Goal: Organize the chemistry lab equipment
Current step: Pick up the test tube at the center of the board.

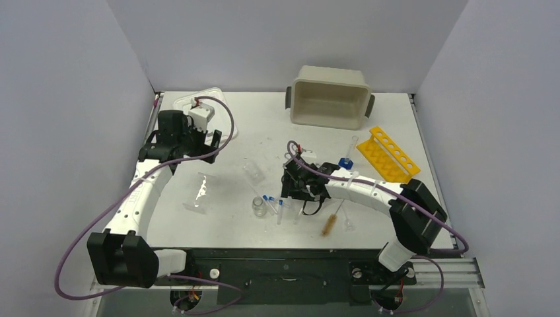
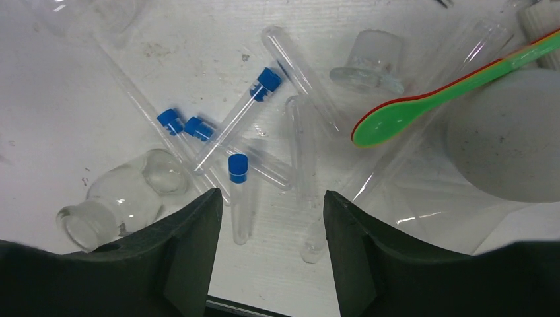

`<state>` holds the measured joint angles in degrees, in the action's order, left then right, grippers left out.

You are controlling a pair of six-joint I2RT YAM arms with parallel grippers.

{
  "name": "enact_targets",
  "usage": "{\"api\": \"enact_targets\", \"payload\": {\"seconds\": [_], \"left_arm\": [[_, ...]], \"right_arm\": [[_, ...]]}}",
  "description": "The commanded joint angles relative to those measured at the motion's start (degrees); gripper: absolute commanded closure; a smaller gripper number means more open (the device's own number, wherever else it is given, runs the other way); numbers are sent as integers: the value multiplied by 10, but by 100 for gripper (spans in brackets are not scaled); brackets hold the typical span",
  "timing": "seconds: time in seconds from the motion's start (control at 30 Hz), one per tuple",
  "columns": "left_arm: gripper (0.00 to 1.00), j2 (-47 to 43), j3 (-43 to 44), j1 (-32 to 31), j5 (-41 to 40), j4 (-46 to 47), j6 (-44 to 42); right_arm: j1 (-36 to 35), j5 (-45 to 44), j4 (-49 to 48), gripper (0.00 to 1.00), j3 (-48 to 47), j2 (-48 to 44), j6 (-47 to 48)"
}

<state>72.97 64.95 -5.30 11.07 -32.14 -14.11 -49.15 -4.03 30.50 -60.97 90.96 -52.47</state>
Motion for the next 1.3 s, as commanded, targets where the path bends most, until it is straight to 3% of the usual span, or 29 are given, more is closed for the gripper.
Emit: {"api": "enact_targets", "payload": {"seconds": [0.0, 0.3, 0.7, 0.87, 1.17, 1.27], "left_arm": [[3, -28, -7, -2, -3, -1, -14], [3, -37, -12, -14, -13, -4, -20], [3, -38, -12, -15, -19, -7, -33], [3, -39, -8, -22, -11, -15, -32], [3, -57, -14, -49, -5, -16, -30], [3, -61, -14, -60, 2, -20, -30]], "right_arm": [[-5, -8, -21, 46, 21, 16, -45], [-3, -70, -14, 46, 66, 8, -65], [2, -117, -21, 48, 56, 48, -76], [-2, -124, -28, 61, 57, 67, -82], [-13, -155, -11, 97, 50, 28, -89], [-16, -161, -4, 100, 44, 6, -92]]}}
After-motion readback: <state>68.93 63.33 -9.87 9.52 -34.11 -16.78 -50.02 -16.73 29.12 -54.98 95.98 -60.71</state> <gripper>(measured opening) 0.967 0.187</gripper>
